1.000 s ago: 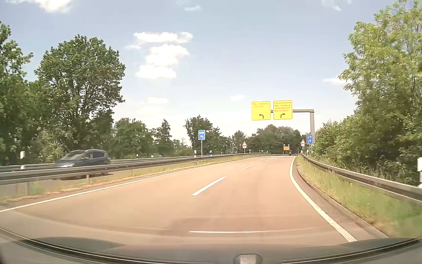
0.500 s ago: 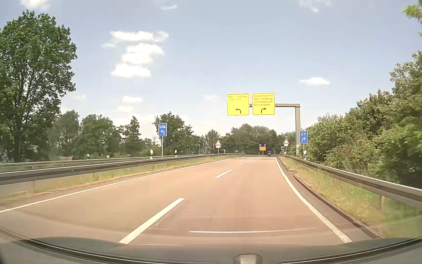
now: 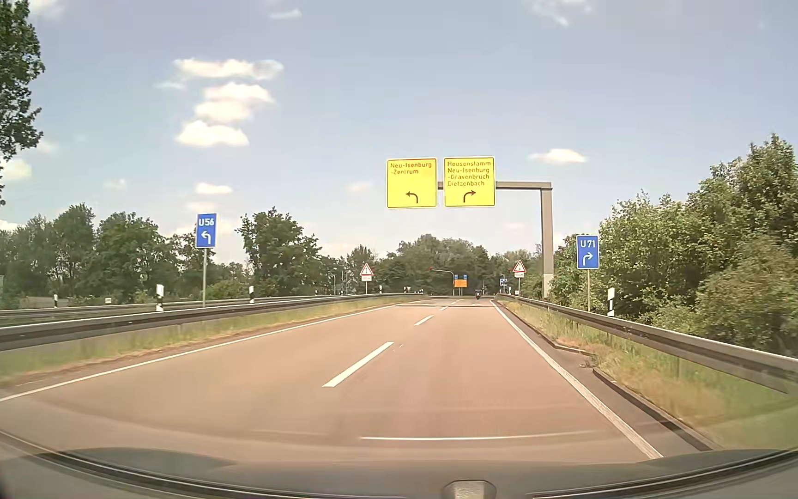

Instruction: Follow the waypoints while adhering to traffic rules and regulations

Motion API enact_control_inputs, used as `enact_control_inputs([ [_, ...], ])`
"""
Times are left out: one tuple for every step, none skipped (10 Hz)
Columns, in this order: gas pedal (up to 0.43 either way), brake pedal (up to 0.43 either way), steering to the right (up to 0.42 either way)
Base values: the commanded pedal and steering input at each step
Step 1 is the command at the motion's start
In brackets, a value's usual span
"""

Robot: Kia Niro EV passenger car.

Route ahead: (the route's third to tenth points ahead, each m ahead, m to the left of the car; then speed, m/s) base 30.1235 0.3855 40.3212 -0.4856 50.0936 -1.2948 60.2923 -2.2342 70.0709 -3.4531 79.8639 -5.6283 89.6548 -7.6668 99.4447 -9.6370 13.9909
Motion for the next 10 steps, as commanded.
enact_control_inputs([
  [0.209, 0.030, 0.036],
  [0.197, 0.030, 0.032],
  [0.169, 0.030, 0.030],
  [0.118, 0.030, 0.029],
  [0.059, 0.030, 0.029],
  [0.000, 0.030, 0.025],
  [0.000, 0.030, 0.022],
  [0.000, 0.030, 0.017],
  [0.000, 0.030, 0.011],
  [0.000, 0.030, 0.008],
])
